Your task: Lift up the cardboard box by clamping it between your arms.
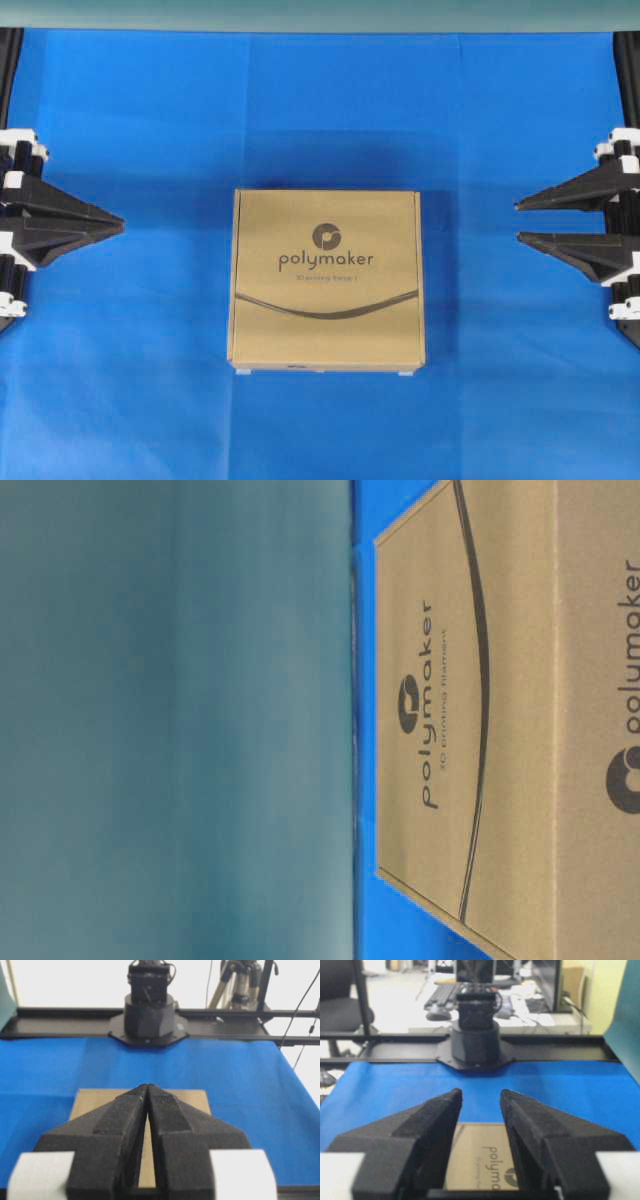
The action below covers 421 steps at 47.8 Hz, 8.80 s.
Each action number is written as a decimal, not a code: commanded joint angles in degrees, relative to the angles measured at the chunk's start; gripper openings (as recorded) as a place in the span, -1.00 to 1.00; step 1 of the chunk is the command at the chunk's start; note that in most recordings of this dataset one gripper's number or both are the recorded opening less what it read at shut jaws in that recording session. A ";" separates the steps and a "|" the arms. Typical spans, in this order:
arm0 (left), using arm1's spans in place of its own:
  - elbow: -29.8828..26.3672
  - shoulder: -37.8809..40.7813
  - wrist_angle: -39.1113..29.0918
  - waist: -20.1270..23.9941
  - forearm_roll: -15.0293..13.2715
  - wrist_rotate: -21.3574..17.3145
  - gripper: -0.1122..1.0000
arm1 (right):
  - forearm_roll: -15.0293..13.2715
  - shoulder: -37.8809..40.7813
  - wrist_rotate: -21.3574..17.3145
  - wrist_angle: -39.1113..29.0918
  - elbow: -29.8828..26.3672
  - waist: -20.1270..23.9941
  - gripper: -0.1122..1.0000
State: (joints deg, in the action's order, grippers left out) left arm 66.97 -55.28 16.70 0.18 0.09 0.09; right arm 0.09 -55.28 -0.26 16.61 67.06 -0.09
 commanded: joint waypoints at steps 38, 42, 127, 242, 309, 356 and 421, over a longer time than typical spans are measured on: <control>-11.69 19.34 -34.01 -0.18 1.05 0.44 -0.79 | 1.05 18.63 -2.11 -51.86 -10.81 -1.58 -0.63; -12.39 21.01 -35.95 -0.18 1.05 0.53 -0.79 | 0.79 20.21 -2.02 -53.00 -11.25 -1.58 -0.49; -20.83 52.91 -23.47 3.78 1.14 -0.35 0.81 | 0.44 56.69 -0.79 -29.27 -20.83 -2.64 1.00; -56.78 38.14 -69.35 4.66 1.23 -1.85 0.81 | 0.35 39.02 -0.70 -82.79 -54.14 -4.39 1.00; -35.86 56.34 -44.30 3.60 1.23 -0.88 0.81 | 0.35 53.70 3.34 -44.82 -27.77 -4.22 1.00; -29.44 58.45 -42.28 3.69 1.23 -0.97 0.81 | 1.05 57.39 1.49 -39.55 -24.70 -4.13 1.00; -12.83 29.97 -35.68 3.52 1.23 -1.49 0.81 | 1.41 24.08 -0.88 -40.17 -4.22 -4.92 1.00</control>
State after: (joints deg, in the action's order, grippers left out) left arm 54.67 -24.35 -19.78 3.87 1.49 -1.41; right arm 1.32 -29.53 -0.88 -23.91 63.19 -4.75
